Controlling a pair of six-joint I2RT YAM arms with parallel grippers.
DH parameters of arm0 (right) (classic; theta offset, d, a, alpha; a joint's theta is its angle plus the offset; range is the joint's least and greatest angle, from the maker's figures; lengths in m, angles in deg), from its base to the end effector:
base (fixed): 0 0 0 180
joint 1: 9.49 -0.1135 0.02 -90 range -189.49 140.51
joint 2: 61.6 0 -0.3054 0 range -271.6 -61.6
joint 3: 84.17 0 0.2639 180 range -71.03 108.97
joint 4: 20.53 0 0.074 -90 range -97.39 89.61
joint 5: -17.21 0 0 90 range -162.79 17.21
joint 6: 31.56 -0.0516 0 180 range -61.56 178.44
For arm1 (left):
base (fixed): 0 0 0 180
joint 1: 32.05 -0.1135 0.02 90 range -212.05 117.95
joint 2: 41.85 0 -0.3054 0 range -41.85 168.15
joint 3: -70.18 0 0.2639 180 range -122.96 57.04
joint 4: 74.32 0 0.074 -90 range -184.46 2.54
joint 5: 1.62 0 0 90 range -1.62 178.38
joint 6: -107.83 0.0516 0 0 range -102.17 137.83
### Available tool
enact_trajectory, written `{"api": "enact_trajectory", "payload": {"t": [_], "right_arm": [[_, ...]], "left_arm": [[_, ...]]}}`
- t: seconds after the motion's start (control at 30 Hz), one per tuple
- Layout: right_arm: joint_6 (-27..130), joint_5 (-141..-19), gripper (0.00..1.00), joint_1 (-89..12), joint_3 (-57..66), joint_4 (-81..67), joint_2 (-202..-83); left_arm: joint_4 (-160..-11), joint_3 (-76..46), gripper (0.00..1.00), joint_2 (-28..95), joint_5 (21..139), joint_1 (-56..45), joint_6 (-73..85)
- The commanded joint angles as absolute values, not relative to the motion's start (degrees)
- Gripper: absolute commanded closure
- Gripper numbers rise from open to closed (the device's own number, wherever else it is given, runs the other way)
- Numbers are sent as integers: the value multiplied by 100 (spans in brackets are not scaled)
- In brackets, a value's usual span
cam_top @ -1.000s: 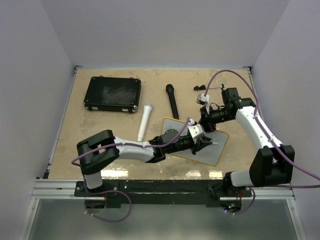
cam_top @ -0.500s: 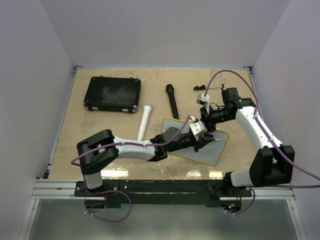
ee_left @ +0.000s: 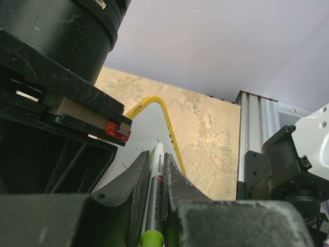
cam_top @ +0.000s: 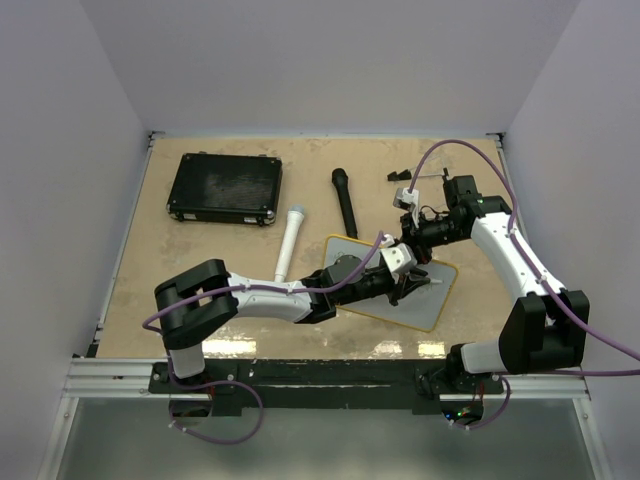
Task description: Write a sentence on the whiteboard
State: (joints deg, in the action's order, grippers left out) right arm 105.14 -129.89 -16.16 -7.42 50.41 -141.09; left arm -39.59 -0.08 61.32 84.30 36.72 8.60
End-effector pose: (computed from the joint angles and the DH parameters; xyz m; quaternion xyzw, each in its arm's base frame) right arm 0.2498 0.0728 0.3032 -0.4511 0.7464 0.4018 0.2791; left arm 0.1547 -0.4082 0.2715 0.3674 0.5909 -0.4710 0.5422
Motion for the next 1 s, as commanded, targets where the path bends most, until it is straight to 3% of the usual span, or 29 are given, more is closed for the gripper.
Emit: {"api": "enact_trajectory", "payload": {"t": [0.0,0.97], "right_arm": [[10792,-13220,100,-1590,-757,4904,-14036],[10836,-13229,100,-1590,-696,4948,-14088]], "left_arm": [[-4009,-123,100,6195,8522,3659,1018],[-4255,70,100,6221,8346,3685,1010]]}}
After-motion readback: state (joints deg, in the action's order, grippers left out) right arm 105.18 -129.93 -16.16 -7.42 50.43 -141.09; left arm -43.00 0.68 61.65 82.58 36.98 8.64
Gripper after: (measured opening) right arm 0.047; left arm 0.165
